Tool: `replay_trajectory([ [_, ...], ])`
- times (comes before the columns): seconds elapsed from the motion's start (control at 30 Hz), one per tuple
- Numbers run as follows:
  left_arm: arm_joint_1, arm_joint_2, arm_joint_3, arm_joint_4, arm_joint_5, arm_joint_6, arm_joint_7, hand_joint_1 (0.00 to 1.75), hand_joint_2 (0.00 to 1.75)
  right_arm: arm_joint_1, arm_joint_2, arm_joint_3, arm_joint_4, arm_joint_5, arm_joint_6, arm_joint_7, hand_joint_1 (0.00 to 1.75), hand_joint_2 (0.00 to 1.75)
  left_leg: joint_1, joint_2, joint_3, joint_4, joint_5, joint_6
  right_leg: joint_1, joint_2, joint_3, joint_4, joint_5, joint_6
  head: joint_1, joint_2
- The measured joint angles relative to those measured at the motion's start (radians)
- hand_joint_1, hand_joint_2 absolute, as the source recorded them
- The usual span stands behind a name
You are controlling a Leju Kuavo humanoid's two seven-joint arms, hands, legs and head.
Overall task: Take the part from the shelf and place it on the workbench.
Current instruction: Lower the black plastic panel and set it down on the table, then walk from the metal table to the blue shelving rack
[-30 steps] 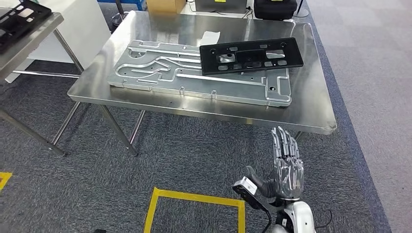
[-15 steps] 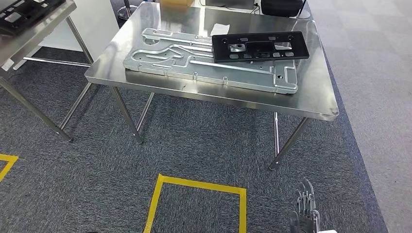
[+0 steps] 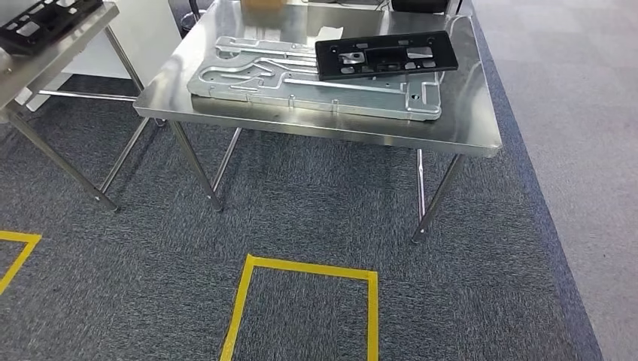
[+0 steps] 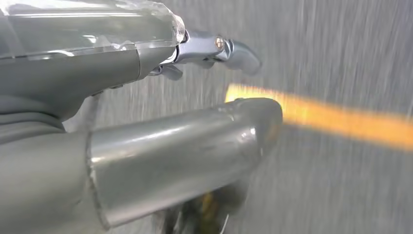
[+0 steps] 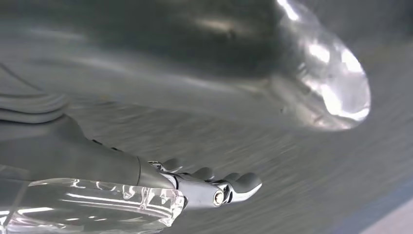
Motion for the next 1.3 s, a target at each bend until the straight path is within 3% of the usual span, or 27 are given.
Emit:
replay_trajectory([
  [0.03,0.001,0.015,0.006,-0.002,0.001,0.003,-0.009,0.0,0.0,-0.013,-0.009,-0.035,0.051,0.008,-0.018,0.01,0.0,0.0,0.0,0.0,-0.007,0.054,-0.017,-0.003,0.0,0.0,-0.014,0.005,0.007,0.0,-0.001,0.0],
  [0.07,0.001,0.027,0.011,-0.005,0.003,0.008,-0.018,0.0,0.0,-0.025,-0.017,-0.067,0.097,0.016,-0.034,0.021,0.0,0.0,0.0,0.0,-0.001,0.081,-0.009,-0.004,0.0,-0.001,-0.028,0.012,0.012,0.001,-0.001,0.0],
  [0.1,0.001,0.037,0.014,-0.007,0.004,0.012,-0.026,0.0,0.0,-0.037,-0.024,-0.095,0.14,0.025,-0.049,0.032,0.0,0.0,0.0,0.0,0.023,0.071,0.014,-0.003,0.0,-0.002,-0.042,0.02,0.016,0.002,-0.001,0.0],
  [0.17,0.001,0.05,0.02,-0.009,0.008,0.019,-0.039,0.0,0.0,-0.057,-0.034,-0.136,0.209,0.046,-0.084,0.061,0.0,0.0,-0.001,0.016,0.117,-0.043,0.052,0.001,0.001,-0.009,-0.063,0.038,0.021,0.005,-0.002,0.0],
  [0.23,-0.006,0.057,0.025,-0.009,0.014,0.021,-0.049,0.0,0.0,-0.07,-0.044,-0.16,0.265,0.075,-0.137,0.112,0.0,0.0,-0.007,0.042,0.195,-0.165,0.043,0.01,0.006,-0.022,-0.074,0.054,0.022,0.01,-0.004,0.0],
  [0.27,-0.01,0.061,0.027,-0.01,0.018,0.021,-0.053,0.0,0.0,-0.076,-0.048,-0.17,0.29,0.089,-0.167,0.143,0.0,0.0,-0.01,0.048,0.209,-0.195,0.032,0.016,0.009,-0.029,-0.077,0.059,0.024,0.013,-0.005,0.0],
  [0.33,-0.011,0.068,0.03,-0.01,0.023,0.022,-0.056,0.0,0.0,-0.089,-0.058,-0.189,0.332,0.107,-0.213,0.202,0.0,0.0,-0.008,0.037,0.206,-0.209,0.033,0.032,0.011,-0.041,-0.08,0.064,0.025,0.022,-0.006,0.0],
  [0.4,-0.008,0.075,0.034,-0.01,0.027,0.022,-0.056,0.0,0.0,-0.098,-0.066,-0.203,0.363,0.116,-0.236,0.236,0.0,0.0,-0.003,0.024,0.202,-0.216,0.045,0.048,0.007,-0.029,-0.094,0.096,-0.003,0.035,-0.003,0.0],
  [0.5,-0.005,0.081,0.038,-0.01,0.031,0.022,-0.056,0.0,0.0,-0.104,-0.073,-0.218,0.398,0.127,-0.249,0.263,0.0,0.0,-0.003,0.002,0.186,-0.216,0.061,0.06,-0.003,-0.003,-0.17,0.27,-0.108,0.049,0.001,0.0],
  [0.53,-0.003,0.082,0.039,-0.01,0.032,0.022,-0.055,0.0,0.0,-0.106,-0.075,-0.221,0.406,0.131,-0.253,0.273,0.0,0.0,-0.004,-0.007,0.18,-0.215,0.064,0.06,-0.007,-0.001,-0.191,0.323,-0.128,0.052,0.001,0.0],
  [0.57,-0.001,0.082,0.039,-0.01,0.033,0.023,-0.052,0.0,0.0,-0.107,-0.076,-0.223,0.414,0.136,-0.256,0.283,0.0,0.0,-0.004,-0.017,0.176,-0.213,0.066,0.059,-0.009,0.0,-0.198,0.344,-0.127,0.053,0.001,0.0],
  [0.6,0.001,0.082,0.04,-0.01,0.034,0.025,-0.048,0.0,0.0,-0.108,-0.078,-0.225,0.421,0.142,-0.257,0.292,0.0,0.0,-0.004,-0.026,0.174,-0.211,0.068,0.057,-0.011,0.001,-0.184,0.326,-0.106,0.053,0.001,0.0],
  [0.63,0.002,0.082,0.04,-0.01,0.034,0.027,-0.044,0.0,0.0,-0.109,-0.079,-0.226,0.426,0.149,-0.256,0.298,0.0,0.0,-0.003,-0.036,0.173,-0.21,0.069,0.056,-0.012,0.007,-0.153,0.271,-0.072,0.051,0.002,0.0],
  [0.7,0.002,0.082,0.042,-0.01,0.035,0.031,-0.035,0.0,0.0,-0.109,-0.082,-0.227,0.435,0.168,-0.253,0.306,0.0,0.0,-0.004,-0.055,0.17,-0.206,0.07,0.05,-0.014,0.045,-0.081,0.132,-0.014,0.041,0.001,0.0],
  [0.73,0.001,0.082,0.043,-0.01,0.035,0.031,-0.032,0.0,0.0,-0.11,-0.083,-0.227,0.439,0.18,-0.253,0.31,0.0,0.0,-0.004,-0.063,0.166,-0.204,0.072,0.045,-0.014,0.062,-0.06,0.086,-0.001,0.038,0.001,0.0],
  [0.77,0.001,0.082,0.045,-0.01,0.035,0.031,-0.029,0.0,0.0,-0.11,-0.084,-0.226,0.443,0.196,-0.255,0.316,0.0,0.0,-0.004,-0.071,0.161,-0.202,0.074,0.039,-0.014,0.073,-0.052,0.065,0.0,0.035,0.0,0.0],
  [0.87,0.004,0.082,0.047,-0.01,0.033,0.031,-0.022,0.0,0.0,-0.111,-0.086,-0.213,0.451,0.249,-0.267,0.338,0.0,0.0,-0.001,-0.095,0.149,-0.204,0.082,0.021,-0.013,0.057,-0.051,0.053,0.002,0.028,0.001,0.0],
  [0.97,0.005,0.082,0.047,-0.01,0.032,0.031,-0.02,0.0,0.0,-0.111,-0.086,-0.207,0.453,0.261,-0.27,0.344,0.0,0.0,-0.003,-0.1,0.146,-0.204,0.083,0.016,-0.017,0.05,-0.049,0.047,0.005,0.023,0.0,0.0],
  [1.03,0.006,0.082,0.048,-0.01,0.031,0.031,-0.019,0.0,0.0,-0.111,-0.086,-0.202,0.455,0.272,-0.273,0.35,0.0,0.0,-0.002,-0.089,0.146,-0.197,0.076,0.015,-0.019,0.043,-0.047,0.043,0.008,0.02,0.0,0.0],
  [1.13,0.004,0.079,0.048,-0.009,0.021,0.03,-0.01,0.0,0.0,-0.107,-0.091,-0.164,0.466,0.335,-0.284,0.385,0.0,0.0,0.005,-0.029,0.058,0.01,-0.028,0.001,-0.016,-0.01,-0.049,0.04,0.01,0.01,-0.01,0.0],
  [1.17,0.004,0.077,0.048,-0.009,0.018,0.03,-0.006,0.0,0.0,-0.105,-0.093,-0.149,0.47,0.355,-0.285,0.395,0.0,0.0,0.008,-0.014,0.039,0.059,-0.046,-0.004,-0.015,-0.03,-0.051,0.043,0.009,0.009,-0.014,0.0],
  [1.2,0.005,0.076,0.047,-0.009,0.015,0.029,-0.002,0.0,0.0,-0.106,-0.094,-0.139,0.473,0.365,-0.282,0.401,0.0,0.0,0.01,-0.007,0.056,0.036,-0.025,-0.007,-0.015,-0.045,-0.052,0.046,0.008,0.011,-0.014,0.0],
  [1.23,0.005,0.076,0.047,-0.009,0.014,0.029,-0.001,0.0,0.0,-0.106,-0.094,-0.132,0.475,0.369,-0.281,0.403,0.0,0.0,0.011,0.006,0.096,-0.036,0.01,-0.006,-0.014,-0.055,-0.052,0.05,0.005,0.013,-0.014,0.0],
  [1.3,0.001,0.075,0.047,-0.009,0.011,0.03,0.004,0.0,0.0,-0.107,-0.095,-0.12,0.478,0.379,-0.277,0.408,0.0,0.0,0.006,0.041,0.157,-0.157,0.047,0.0,-0.009,-0.074,-0.052,0.06,-0.002,0.023,-0.014,0.0],
])
